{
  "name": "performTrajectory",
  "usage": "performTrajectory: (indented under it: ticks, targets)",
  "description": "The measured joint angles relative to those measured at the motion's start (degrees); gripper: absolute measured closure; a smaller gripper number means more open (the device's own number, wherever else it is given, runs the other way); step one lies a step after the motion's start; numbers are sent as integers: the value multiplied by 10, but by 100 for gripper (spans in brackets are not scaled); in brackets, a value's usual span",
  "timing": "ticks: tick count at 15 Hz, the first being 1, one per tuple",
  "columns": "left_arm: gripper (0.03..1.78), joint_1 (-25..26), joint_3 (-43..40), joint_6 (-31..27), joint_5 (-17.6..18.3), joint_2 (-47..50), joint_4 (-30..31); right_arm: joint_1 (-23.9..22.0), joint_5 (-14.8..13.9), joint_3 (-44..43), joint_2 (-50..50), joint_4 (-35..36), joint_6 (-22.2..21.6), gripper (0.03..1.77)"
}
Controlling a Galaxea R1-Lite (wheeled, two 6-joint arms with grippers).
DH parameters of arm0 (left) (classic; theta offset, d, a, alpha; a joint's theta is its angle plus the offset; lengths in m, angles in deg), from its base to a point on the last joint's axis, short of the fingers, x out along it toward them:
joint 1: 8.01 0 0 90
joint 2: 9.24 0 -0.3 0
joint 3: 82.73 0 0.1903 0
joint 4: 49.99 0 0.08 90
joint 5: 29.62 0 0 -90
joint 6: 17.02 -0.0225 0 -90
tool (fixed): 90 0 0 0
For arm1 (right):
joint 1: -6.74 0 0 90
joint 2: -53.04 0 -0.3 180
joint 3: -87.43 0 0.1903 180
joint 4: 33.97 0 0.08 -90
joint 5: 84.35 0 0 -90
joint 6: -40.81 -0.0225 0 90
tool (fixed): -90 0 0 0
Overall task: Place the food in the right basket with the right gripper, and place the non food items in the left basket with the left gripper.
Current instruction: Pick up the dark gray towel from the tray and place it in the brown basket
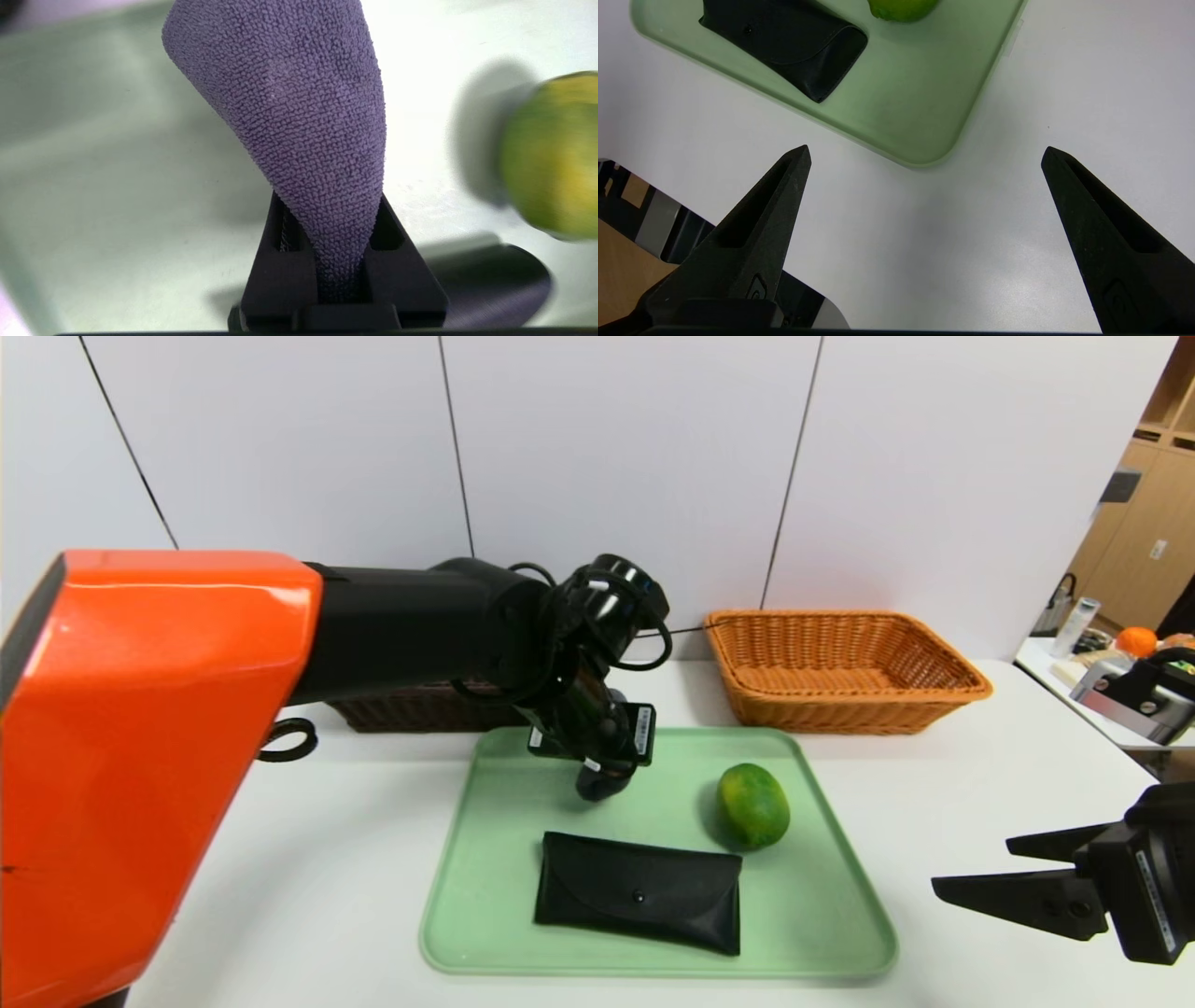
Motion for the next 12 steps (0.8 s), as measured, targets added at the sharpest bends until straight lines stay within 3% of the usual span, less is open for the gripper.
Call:
performTrajectory:
  ticks: [5, 8, 12]
  targets:
    - [157, 1, 1, -44, 5, 93, -48, 0, 1, -2, 0, 1, 0, 9]
    - [157, 32, 3, -127, 24, 137, -59, 0, 1, -3, -2, 20, 1, 9]
    - [157, 114, 25, -262, 62, 159, -60, 1, 1, 1, -6, 47, 1, 9]
